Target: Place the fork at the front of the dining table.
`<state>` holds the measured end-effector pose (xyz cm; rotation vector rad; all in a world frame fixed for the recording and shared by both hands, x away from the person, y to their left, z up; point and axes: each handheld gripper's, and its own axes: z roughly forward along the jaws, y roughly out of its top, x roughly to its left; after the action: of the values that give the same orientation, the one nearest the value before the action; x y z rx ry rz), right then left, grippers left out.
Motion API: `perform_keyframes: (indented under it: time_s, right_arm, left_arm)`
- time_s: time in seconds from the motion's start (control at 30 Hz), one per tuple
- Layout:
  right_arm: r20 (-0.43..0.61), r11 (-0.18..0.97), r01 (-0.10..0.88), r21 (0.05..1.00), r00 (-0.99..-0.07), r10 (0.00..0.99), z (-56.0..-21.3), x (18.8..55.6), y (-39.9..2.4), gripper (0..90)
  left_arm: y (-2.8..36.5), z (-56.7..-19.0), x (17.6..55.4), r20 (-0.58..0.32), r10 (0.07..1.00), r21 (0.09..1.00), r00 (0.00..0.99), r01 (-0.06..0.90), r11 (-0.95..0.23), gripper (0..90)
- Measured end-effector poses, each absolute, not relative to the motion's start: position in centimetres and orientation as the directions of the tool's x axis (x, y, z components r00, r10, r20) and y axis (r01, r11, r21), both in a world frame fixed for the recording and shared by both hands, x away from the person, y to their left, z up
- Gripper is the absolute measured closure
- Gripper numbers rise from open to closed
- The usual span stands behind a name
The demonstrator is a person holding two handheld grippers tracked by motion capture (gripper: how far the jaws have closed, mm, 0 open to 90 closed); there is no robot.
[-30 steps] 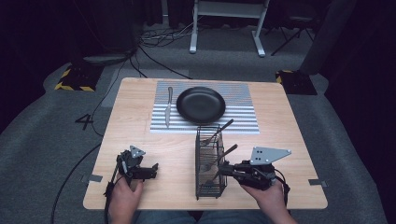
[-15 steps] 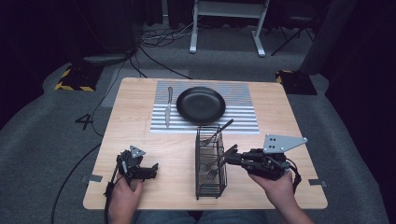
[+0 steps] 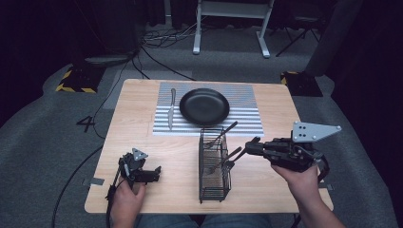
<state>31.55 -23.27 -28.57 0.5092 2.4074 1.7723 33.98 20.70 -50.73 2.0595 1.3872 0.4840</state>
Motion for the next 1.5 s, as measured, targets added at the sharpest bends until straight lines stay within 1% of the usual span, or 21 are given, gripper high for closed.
perform_keyframes:
  time_s: [0.2,0.4,0.7,0.83,1.1,1.23,1.5]
  right_arm:
    - [0.101,0.267,0.202,0.942,-0.932,0.347,-27.3,31.9,-25.0,86.3]
    - [0.068,0.281,0.188,0.941,-0.919,0.388,-26.1,32.1,-26.8,86.3]
    - [0.071,0.266,0.208,0.941,-0.892,0.447,-25.2,34.0,-29.8,86.3]
    - [0.046,0.276,0.202,0.94,-0.875,0.482,-24.9,35.1,-30.7,86.3]
    - [0.042,0.273,0.232,0.934,-0.827,0.56,-25.8,38.3,-32.2,86.3]
    - [-0.015,0.315,0.219,0.924,-0.8,0.599,-26.3,40.1,-32.0,86.3]
    - [-0.01,0.312,0.223,0.923,-0.799,0.601,-27.4,43.0,-31.3,86.3]
  left_arm:
    - [20.7,-50.7,34.0,-0.032,0.922,0.658,0.386,0.702,-0.272,0.2]
    - [20.7,-50.7,34.0,-0.032,0.922,0.658,0.386,0.702,-0.272,0.2]
    - [20.7,-50.7,34.0,-0.03,0.923,0.661,0.383,0.7,-0.269,0.2]
    - [20.7,-50.7,34.0,-0.031,0.924,0.662,0.382,0.7,-0.268,0.2]
    - [20.7,-50.7,34.1,-0.031,0.924,0.661,0.381,0.701,-0.267,0.2]
    - [20.7,-50.7,34.0,-0.031,0.924,0.661,0.381,0.701,-0.267,0.2]
    - [20.7,-50.7,34.0,-0.031,0.924,0.661,0.381,0.701,-0.267,0.2]
